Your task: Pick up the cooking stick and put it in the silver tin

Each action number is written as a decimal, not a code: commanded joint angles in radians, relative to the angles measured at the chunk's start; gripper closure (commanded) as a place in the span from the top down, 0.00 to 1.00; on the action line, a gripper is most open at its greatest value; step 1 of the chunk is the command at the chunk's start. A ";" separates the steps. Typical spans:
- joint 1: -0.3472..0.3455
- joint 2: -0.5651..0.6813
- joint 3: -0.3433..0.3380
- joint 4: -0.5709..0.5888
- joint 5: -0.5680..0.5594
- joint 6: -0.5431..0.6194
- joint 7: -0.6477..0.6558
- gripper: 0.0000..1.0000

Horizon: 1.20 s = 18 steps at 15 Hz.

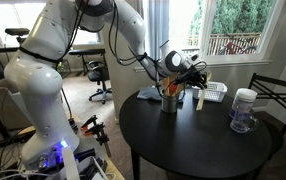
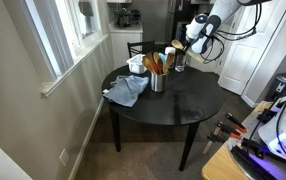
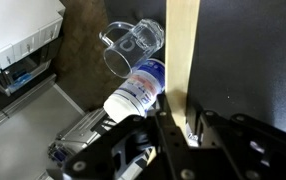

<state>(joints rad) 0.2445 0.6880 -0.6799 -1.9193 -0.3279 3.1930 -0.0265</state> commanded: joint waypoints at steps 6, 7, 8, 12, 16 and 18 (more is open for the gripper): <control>0.081 -0.060 -0.020 -0.100 -0.006 0.200 0.000 0.06; 0.089 -0.068 -0.015 -0.106 -0.009 0.215 -0.003 0.06; 0.097 -0.077 -0.009 -0.113 -0.014 0.229 -0.006 0.06; 0.130 -0.108 0.014 -0.131 -0.028 0.271 -0.012 0.06; 0.096 -0.144 0.112 -0.119 -0.057 0.261 -0.010 0.06; 0.020 -0.172 0.238 -0.133 0.008 0.256 -0.110 0.06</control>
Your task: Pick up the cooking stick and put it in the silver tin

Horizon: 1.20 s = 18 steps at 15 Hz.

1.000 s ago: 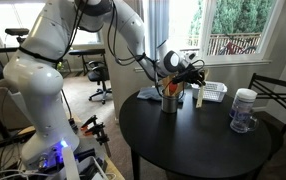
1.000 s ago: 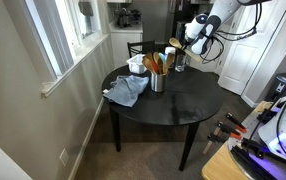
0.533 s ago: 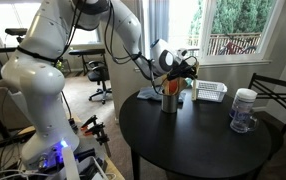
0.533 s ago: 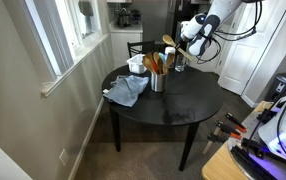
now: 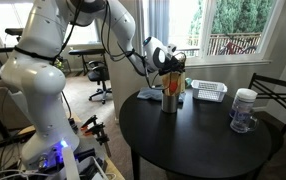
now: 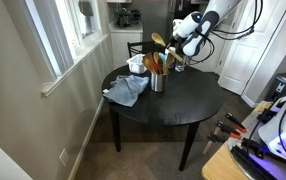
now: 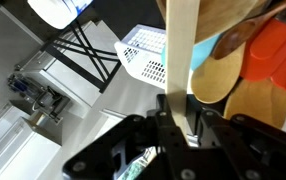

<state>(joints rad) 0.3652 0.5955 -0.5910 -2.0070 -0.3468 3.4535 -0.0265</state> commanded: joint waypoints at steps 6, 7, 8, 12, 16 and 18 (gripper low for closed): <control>-0.367 -0.054 0.463 0.011 -0.111 0.002 -0.058 0.06; -0.399 -0.044 0.493 0.022 -0.119 0.002 -0.063 0.06; -0.425 -0.035 0.516 0.039 -0.121 0.002 -0.072 0.06; -0.492 -0.004 0.559 0.119 -0.115 0.002 -0.108 0.06; -0.552 0.037 0.610 0.193 -0.118 0.003 -0.121 0.06; -0.580 0.059 0.642 0.223 -0.121 0.003 -0.119 0.06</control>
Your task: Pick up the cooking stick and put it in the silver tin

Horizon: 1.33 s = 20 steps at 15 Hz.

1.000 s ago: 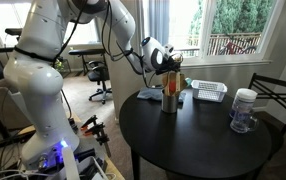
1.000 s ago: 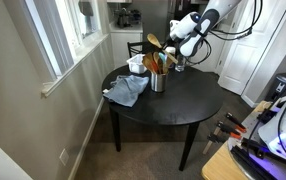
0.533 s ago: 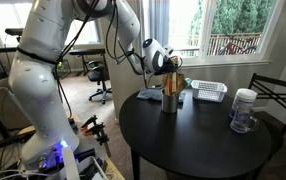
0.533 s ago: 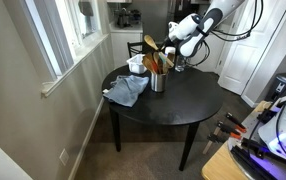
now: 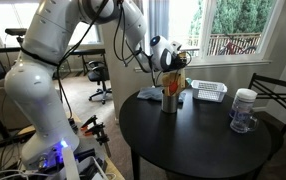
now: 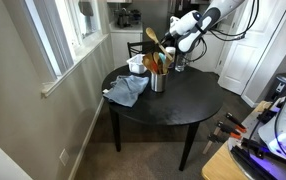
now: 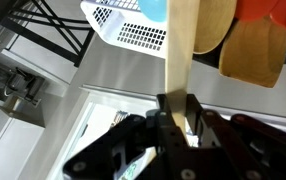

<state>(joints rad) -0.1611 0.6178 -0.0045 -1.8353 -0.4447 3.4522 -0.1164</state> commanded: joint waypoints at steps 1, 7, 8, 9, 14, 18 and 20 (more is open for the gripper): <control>-0.069 0.049 0.075 0.065 -0.026 0.004 -0.028 0.06; -0.163 0.101 0.224 0.123 -0.072 0.004 -0.024 0.06; -0.183 0.104 0.258 0.123 -0.087 0.004 -0.023 0.06; -0.199 0.106 0.286 0.120 -0.097 0.004 -0.020 0.06; -0.250 0.101 0.377 0.058 -0.110 0.005 0.001 0.06; -0.303 0.108 0.431 0.022 -0.129 0.005 -0.012 0.06; -0.320 0.104 0.437 0.009 -0.135 0.005 -0.018 0.49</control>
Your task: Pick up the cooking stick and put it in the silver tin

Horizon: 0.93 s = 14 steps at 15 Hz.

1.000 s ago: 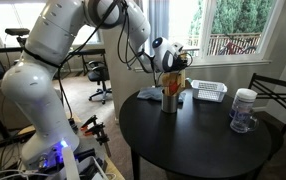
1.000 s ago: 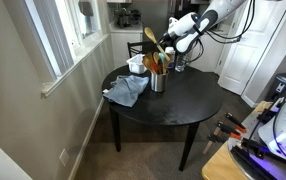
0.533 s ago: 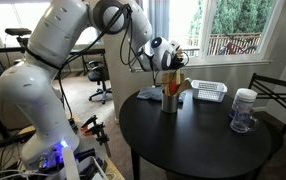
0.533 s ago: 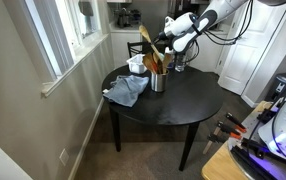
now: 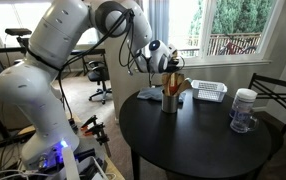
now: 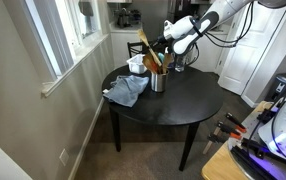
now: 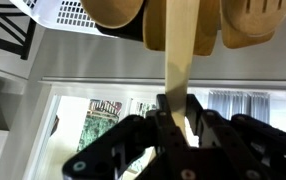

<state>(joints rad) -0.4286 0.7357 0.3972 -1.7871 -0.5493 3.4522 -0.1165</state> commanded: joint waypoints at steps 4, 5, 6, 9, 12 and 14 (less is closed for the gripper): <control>-0.082 -0.018 0.042 -0.056 -0.040 0.004 -0.018 0.73; -0.086 -0.021 0.041 -0.061 -0.040 0.004 -0.019 0.79; -0.088 -0.023 0.039 -0.065 -0.038 0.004 -0.020 0.85; -0.091 -0.034 0.030 -0.076 -0.032 0.004 -0.019 1.00; -0.085 -0.048 0.012 -0.078 -0.020 0.004 -0.022 1.00; -0.086 -0.065 -0.001 -0.089 -0.018 0.004 -0.019 1.00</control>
<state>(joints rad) -0.4987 0.7267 0.4074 -1.8218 -0.5663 3.4522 -0.1165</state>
